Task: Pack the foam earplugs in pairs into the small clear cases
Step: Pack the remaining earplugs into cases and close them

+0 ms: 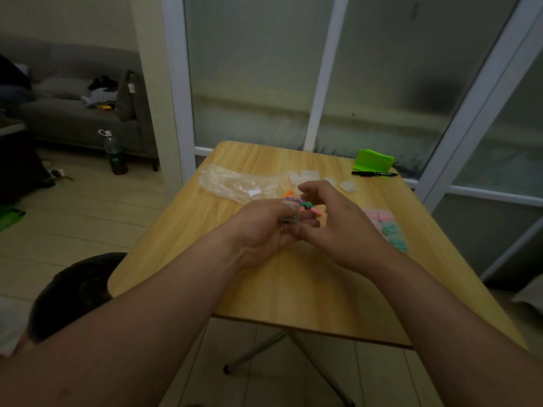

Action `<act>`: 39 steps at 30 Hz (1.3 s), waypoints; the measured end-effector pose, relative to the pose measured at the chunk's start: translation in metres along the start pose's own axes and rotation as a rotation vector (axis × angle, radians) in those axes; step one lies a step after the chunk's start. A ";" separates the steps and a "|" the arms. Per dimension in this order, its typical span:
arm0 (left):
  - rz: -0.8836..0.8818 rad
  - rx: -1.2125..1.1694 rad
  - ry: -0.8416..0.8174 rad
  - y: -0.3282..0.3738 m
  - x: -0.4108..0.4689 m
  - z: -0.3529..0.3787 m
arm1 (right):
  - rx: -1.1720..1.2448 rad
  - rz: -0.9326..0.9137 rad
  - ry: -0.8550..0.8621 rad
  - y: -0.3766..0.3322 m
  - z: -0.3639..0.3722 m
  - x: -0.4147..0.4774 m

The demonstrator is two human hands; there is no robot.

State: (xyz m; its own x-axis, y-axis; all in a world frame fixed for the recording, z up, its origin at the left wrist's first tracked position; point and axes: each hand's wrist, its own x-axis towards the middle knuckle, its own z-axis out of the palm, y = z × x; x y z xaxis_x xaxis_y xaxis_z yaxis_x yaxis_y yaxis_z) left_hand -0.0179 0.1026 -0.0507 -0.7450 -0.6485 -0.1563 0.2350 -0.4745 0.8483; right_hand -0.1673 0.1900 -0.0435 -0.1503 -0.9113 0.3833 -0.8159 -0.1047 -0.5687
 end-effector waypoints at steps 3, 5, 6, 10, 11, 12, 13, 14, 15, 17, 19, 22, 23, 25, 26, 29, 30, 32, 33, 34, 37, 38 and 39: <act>0.006 0.026 0.020 -0.004 0.001 0.007 | -0.030 0.017 0.010 0.005 -0.005 -0.008; 0.004 0.033 0.025 -0.009 0.001 0.014 | -0.052 0.020 0.016 0.007 -0.008 -0.013; 0.003 0.032 0.023 -0.012 0.001 0.016 | -0.059 0.020 0.018 0.008 -0.011 -0.014; -0.005 0.018 0.014 -0.019 0.005 0.024 | -0.088 0.010 0.017 0.014 -0.016 -0.018; -0.007 0.020 0.014 -0.021 0.005 0.026 | -0.109 0.002 0.025 0.016 -0.017 -0.019; -0.006 0.024 0.013 -0.022 0.005 0.028 | -0.139 -0.012 0.036 0.017 -0.018 -0.019; -0.003 0.027 0.011 -0.023 0.006 0.030 | -0.169 -0.030 0.048 0.018 -0.019 -0.019; 0.000 0.030 0.006 -0.024 0.006 0.033 | -0.198 -0.047 0.057 0.019 -0.021 -0.019; 0.002 0.034 0.002 -0.025 0.007 0.035 | -0.222 -0.062 0.058 0.019 -0.022 -0.019; 0.001 0.050 -0.007 -0.027 0.008 0.039 | -0.263 -0.074 0.053 0.020 -0.024 -0.018; 0.005 0.078 -0.006 -0.028 0.009 0.041 | -0.292 -0.068 0.045 0.021 -0.026 -0.017; 0.012 0.134 -0.009 -0.031 0.011 0.046 | -0.297 -0.071 0.023 0.027 -0.032 -0.018; 0.018 0.142 -0.009 -0.031 0.012 0.048 | -0.289 -0.064 0.031 0.031 -0.035 -0.018; 0.032 0.122 0.021 -0.028 0.013 0.050 | -0.284 -0.022 0.100 0.041 -0.045 -0.017; 0.043 0.105 0.056 -0.026 0.015 0.050 | -0.288 0.013 0.143 0.048 -0.052 -0.017; 0.084 0.081 0.154 -0.019 0.020 0.041 | -0.317 0.128 0.220 0.071 -0.076 -0.020; 0.091 0.077 0.170 -0.018 0.021 0.039 | -0.309 0.171 0.223 0.078 -0.081 -0.022; 0.098 0.072 0.186 -0.015 0.022 0.036 | -0.292 0.245 0.213 0.088 -0.087 -0.027; 0.098 0.071 0.191 -0.015 0.022 0.036 | -0.290 0.268 0.201 0.091 -0.088 -0.029; 0.099 0.071 0.195 -0.015 0.022 0.036 | -0.290 0.278 0.181 0.091 -0.087 -0.030; 0.100 0.074 0.201 -0.017 0.024 0.037 | -0.307 0.238 0.090 0.083 -0.076 -0.029; 0.100 0.075 0.203 -0.018 0.024 0.038 | -0.331 0.206 0.053 0.080 -0.071 -0.028; 0.101 0.077 0.205 -0.018 0.024 0.039 | -0.360 0.173 0.018 0.077 -0.066 -0.027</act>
State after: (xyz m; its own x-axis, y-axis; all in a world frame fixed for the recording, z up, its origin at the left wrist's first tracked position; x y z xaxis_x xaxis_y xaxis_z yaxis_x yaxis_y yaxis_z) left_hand -0.0647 0.1187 -0.0505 -0.5760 -0.8013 -0.1616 0.2481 -0.3597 0.8995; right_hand -0.2629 0.2328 -0.0489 -0.3099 -0.8956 0.3192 -0.9207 0.1989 -0.3358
